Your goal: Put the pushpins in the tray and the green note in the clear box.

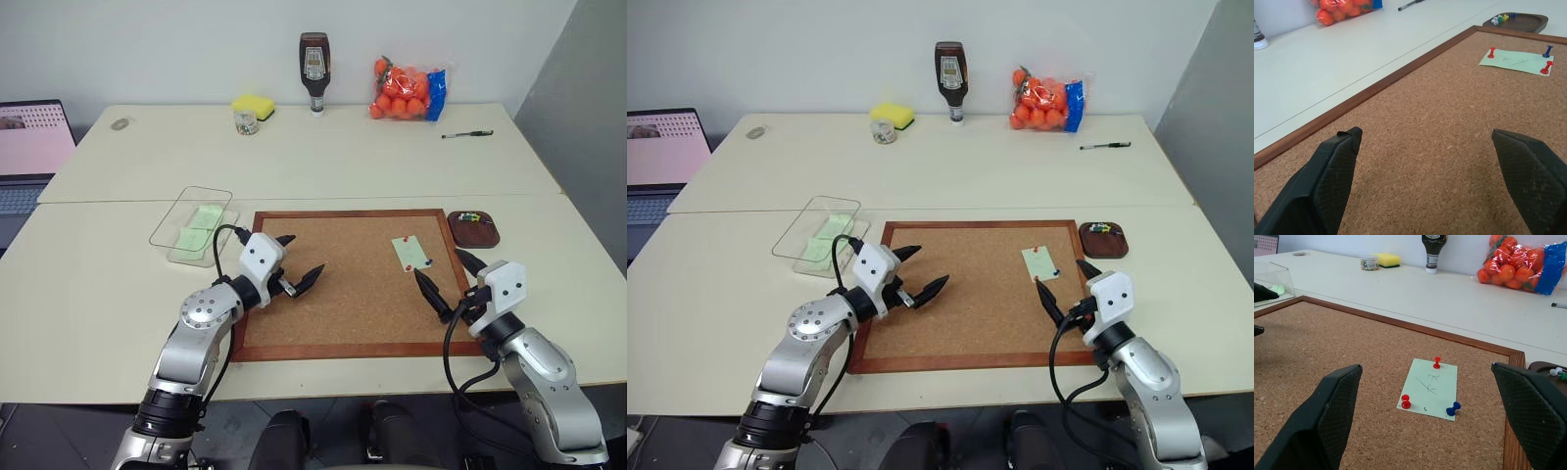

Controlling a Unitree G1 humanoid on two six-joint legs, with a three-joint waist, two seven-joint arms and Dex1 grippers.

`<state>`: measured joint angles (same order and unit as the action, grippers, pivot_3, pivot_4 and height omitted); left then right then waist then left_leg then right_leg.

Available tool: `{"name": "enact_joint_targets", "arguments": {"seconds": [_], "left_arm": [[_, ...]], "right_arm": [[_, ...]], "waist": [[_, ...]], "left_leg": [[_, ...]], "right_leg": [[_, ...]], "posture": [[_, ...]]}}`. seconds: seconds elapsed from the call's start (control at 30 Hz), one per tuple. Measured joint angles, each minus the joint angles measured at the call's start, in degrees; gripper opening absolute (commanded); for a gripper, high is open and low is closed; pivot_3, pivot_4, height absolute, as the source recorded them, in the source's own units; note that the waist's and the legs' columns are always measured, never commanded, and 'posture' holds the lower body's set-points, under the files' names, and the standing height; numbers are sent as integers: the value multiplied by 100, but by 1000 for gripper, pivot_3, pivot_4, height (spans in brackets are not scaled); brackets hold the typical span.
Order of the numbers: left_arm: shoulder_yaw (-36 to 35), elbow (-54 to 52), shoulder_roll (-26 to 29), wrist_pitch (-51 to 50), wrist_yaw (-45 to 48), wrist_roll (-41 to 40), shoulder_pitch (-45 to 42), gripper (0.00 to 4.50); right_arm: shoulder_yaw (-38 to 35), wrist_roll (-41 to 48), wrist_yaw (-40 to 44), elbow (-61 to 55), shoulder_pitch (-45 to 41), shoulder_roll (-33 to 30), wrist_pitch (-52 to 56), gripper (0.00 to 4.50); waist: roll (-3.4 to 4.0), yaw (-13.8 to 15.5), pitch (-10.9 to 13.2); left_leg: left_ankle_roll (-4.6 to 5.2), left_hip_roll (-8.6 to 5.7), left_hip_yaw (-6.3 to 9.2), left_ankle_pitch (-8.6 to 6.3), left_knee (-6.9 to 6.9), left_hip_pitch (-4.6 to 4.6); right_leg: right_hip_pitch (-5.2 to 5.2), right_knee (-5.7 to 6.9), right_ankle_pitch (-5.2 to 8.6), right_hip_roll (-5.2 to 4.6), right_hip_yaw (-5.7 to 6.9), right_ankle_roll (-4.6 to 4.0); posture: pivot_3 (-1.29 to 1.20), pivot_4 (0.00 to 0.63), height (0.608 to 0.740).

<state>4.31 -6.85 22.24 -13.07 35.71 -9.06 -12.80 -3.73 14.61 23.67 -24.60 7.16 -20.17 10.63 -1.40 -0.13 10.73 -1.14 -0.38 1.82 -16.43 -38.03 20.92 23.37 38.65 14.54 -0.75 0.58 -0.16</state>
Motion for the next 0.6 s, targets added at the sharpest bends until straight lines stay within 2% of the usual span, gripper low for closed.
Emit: {"name": "enact_joint_targets", "arguments": {"seconds": [0.6], "left_arm": [[-2, -96, 23, -153, 93, -75, -329, 4500]], "right_arm": [[47, 17, 43, -8, -53, -46, 101, 4484]], "waist": [[0, 1, 0]], "left_leg": [[0, -1, 0, 0, 0, 1]], "right_leg": [[0, -1, 0, 0, 0, 0]], "posture": [[0, 150, 740]]}}
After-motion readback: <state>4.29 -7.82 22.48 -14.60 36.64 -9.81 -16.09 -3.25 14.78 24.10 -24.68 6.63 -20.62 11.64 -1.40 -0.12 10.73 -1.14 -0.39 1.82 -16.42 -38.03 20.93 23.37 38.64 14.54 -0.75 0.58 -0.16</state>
